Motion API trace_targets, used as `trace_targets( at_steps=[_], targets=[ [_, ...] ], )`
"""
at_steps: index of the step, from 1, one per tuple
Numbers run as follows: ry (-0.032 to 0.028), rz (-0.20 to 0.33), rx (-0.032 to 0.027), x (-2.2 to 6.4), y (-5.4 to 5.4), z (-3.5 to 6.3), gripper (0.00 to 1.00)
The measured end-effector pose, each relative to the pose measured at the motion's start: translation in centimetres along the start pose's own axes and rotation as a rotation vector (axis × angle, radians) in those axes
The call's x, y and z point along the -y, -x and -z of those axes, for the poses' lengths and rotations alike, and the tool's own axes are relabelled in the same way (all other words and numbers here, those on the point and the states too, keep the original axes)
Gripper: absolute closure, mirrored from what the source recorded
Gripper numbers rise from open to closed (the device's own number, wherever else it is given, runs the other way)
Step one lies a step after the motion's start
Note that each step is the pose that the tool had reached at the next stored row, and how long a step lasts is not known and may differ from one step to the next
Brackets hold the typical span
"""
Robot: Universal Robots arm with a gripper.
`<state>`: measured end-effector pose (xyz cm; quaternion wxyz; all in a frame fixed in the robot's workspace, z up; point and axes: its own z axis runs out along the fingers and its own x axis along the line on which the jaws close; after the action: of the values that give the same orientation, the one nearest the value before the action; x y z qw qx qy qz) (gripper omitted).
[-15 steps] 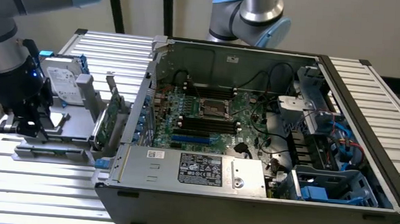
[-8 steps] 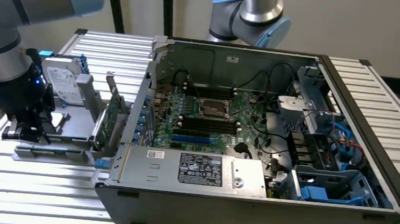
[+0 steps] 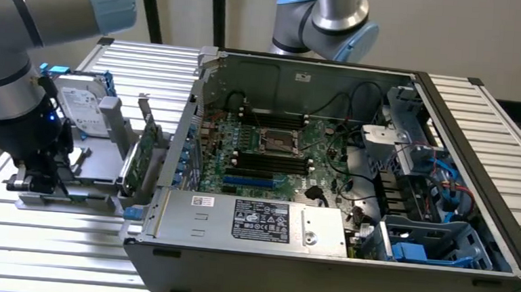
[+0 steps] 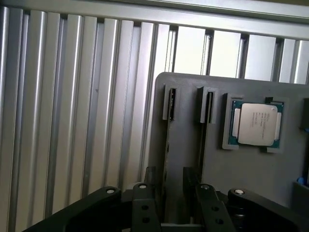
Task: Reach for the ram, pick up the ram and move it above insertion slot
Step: 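Pick up the ram and move it above insertion slot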
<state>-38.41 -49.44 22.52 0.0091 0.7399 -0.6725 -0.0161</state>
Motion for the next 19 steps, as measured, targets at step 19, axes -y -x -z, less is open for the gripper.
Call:
trace_targets(
  at_steps=[19],
  targets=[
    [0.0007,0.0,-0.0001,0.09,-0.1,-2.69,0.63]
  ],
)
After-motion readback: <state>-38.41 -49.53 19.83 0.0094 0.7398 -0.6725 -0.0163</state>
